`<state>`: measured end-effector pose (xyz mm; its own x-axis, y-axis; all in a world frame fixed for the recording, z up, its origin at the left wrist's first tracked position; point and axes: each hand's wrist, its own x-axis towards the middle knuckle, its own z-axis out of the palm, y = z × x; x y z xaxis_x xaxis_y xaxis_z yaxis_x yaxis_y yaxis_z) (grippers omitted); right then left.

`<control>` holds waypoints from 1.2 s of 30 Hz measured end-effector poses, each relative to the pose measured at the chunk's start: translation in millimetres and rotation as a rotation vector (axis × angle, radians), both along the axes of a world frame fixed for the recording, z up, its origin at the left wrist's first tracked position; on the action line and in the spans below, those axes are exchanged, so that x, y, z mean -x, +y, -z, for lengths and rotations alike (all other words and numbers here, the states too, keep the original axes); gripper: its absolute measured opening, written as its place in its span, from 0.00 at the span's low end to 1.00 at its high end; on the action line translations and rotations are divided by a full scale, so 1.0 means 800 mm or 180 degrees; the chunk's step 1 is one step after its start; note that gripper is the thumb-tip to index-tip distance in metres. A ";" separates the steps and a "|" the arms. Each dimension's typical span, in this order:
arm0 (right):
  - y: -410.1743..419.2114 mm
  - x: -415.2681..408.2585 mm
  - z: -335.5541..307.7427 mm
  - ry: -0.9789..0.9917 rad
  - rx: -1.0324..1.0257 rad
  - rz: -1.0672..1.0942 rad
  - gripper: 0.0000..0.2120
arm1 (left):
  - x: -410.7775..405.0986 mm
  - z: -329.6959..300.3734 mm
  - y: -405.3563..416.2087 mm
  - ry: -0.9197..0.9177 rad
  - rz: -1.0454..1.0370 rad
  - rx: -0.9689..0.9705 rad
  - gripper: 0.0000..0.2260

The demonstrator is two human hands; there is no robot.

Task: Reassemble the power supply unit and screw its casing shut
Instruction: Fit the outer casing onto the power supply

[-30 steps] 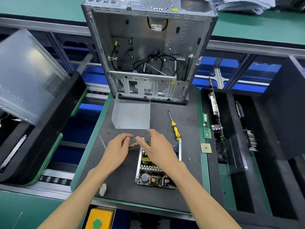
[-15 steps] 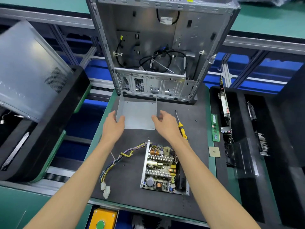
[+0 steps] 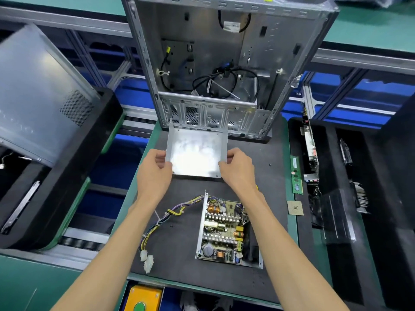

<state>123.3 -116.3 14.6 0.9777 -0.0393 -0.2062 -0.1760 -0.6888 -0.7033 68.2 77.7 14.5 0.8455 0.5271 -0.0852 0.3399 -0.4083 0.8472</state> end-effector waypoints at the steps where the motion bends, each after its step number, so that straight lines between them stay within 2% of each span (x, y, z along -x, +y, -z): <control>1: -0.004 0.007 -0.004 -0.0105 -0.0146 0.0094 0.08 | 0.005 -0.007 -0.003 -0.0061 0.0023 0.0211 0.07; 4: -0.020 0.032 -0.013 -0.0412 -0.0769 0.0346 0.09 | 0.028 -0.027 -0.017 -0.0390 0.0091 0.0523 0.11; 10: -0.038 0.065 -0.024 -0.1100 -0.1664 0.0676 0.12 | 0.055 -0.052 -0.051 -0.1213 0.0363 0.0511 0.20; 13: -0.043 0.077 -0.027 -0.1415 -0.1913 0.0798 0.14 | 0.057 -0.062 -0.053 -0.1296 0.0624 0.0453 0.25; 15: -0.050 0.082 -0.029 -0.1548 -0.2088 0.0922 0.15 | 0.061 -0.066 -0.049 -0.1114 0.0904 0.0599 0.26; 17: -0.058 0.084 -0.029 -0.1617 -0.2297 0.1069 0.15 | 0.067 -0.073 -0.045 -0.0709 0.1290 0.1376 0.30; 19: -0.065 0.084 -0.029 -0.1585 -0.2476 0.1173 0.14 | 0.072 -0.080 -0.040 -0.0389 0.1567 0.2975 0.32; 21: -0.071 0.085 -0.027 -0.1499 -0.2565 0.1235 0.13 | 0.075 -0.085 -0.036 -0.0196 0.1335 0.4513 0.28; 23: -0.077 0.088 -0.023 -0.1414 -0.2588 0.1207 0.14 | 0.076 -0.091 -0.040 -0.0004 0.0964 0.5077 0.22; 29: -0.088 0.092 -0.021 -0.1048 -0.2419 0.0980 0.14 | 0.091 -0.100 -0.063 0.0068 0.0762 0.5022 0.13; 33: -0.098 0.090 -0.018 -0.0543 -0.2152 0.0674 0.01 | 0.095 -0.114 -0.067 -0.0315 0.0458 0.5144 0.09; 35: -0.100 0.092 -0.015 -0.0043 -0.2353 0.0775 0.08 | 0.096 -0.118 -0.069 -0.0505 0.0403 0.5029 0.11; 36: -0.099 0.093 -0.015 0.0208 -0.2728 0.0841 0.10 | 0.096 -0.119 -0.070 -0.0577 0.0396 0.5003 0.13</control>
